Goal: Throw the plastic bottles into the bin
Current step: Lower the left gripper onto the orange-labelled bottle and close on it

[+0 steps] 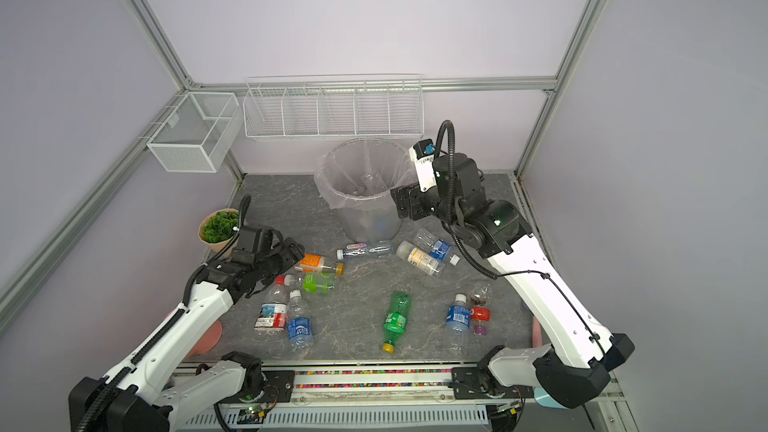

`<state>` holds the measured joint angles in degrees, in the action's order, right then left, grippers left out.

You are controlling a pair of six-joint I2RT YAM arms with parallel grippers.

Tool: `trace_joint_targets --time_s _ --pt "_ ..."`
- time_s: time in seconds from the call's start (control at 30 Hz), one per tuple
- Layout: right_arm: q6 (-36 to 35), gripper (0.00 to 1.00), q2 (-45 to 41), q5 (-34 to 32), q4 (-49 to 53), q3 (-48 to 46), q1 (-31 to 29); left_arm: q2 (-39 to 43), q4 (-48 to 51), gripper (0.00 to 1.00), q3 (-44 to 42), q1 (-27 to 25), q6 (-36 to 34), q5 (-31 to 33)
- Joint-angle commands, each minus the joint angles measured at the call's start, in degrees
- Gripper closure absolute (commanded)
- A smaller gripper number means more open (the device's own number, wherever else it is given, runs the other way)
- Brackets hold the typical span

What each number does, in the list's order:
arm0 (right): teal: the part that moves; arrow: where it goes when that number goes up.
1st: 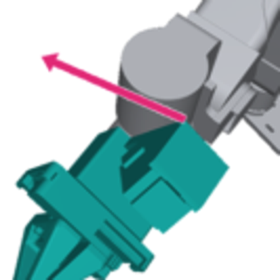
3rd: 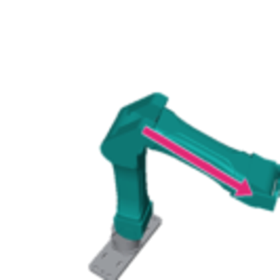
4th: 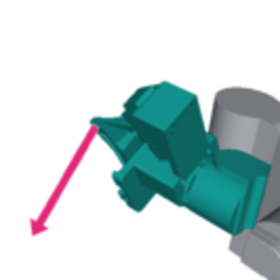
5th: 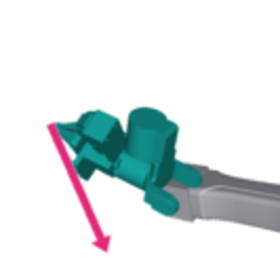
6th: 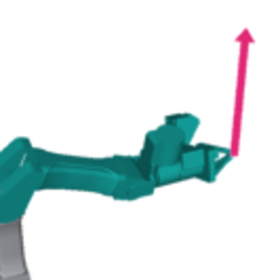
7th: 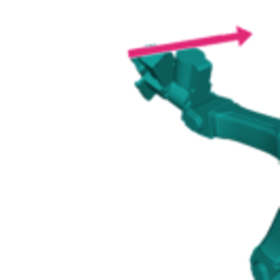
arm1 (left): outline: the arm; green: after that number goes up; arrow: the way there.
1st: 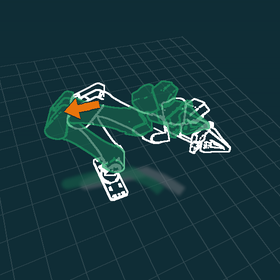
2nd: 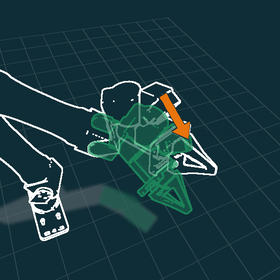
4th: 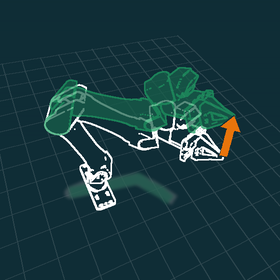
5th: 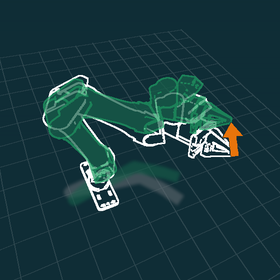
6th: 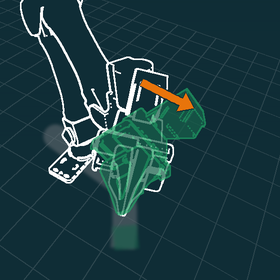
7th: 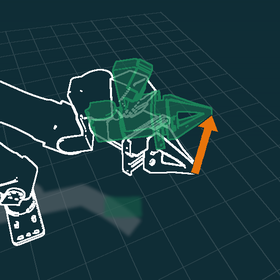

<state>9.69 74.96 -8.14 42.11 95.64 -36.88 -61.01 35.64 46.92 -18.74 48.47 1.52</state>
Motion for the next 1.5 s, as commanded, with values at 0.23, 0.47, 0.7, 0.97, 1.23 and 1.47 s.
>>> trace_joint_targets --time_s 0.23,0.47,0.7,0.97,1.23,1.47 --pt "1.5 0.12 -3.5 -2.0 -2.0 -4.1 0.5 -9.3 -2.5 0.12 1.9 0.2 7.7 -2.0" --pt "1.7 0.12 -4.6 -2.1 -2.0 -5.8 0.8 -13.4 -4.7 0.12 3.0 0.2 8.4 -1.2" --pt "1.6 0.12 -5.7 -2.4 -2.3 -7.0 1.1 -17.1 -4.6 0.12 5.0 0.3 7.4 -1.0" --pt "1.8 0.12 -7.0 -2.6 -2.3 -8.8 1.4 -20.8 -5.2 0.12 6.3 0.2 7.0 -1.1" --pt "1.8 0.12 -7.3 -2.7 -2.5 -9.6 1.6 -22.3 -5.3 0.12 6.5 0.2 7.0 -0.2" --pt "1.9 0.12 -7.4 -2.3 -2.7 -10.3 1.7 -23.9 -6.0 0.12 6.6 0.2 6.8 0.0"
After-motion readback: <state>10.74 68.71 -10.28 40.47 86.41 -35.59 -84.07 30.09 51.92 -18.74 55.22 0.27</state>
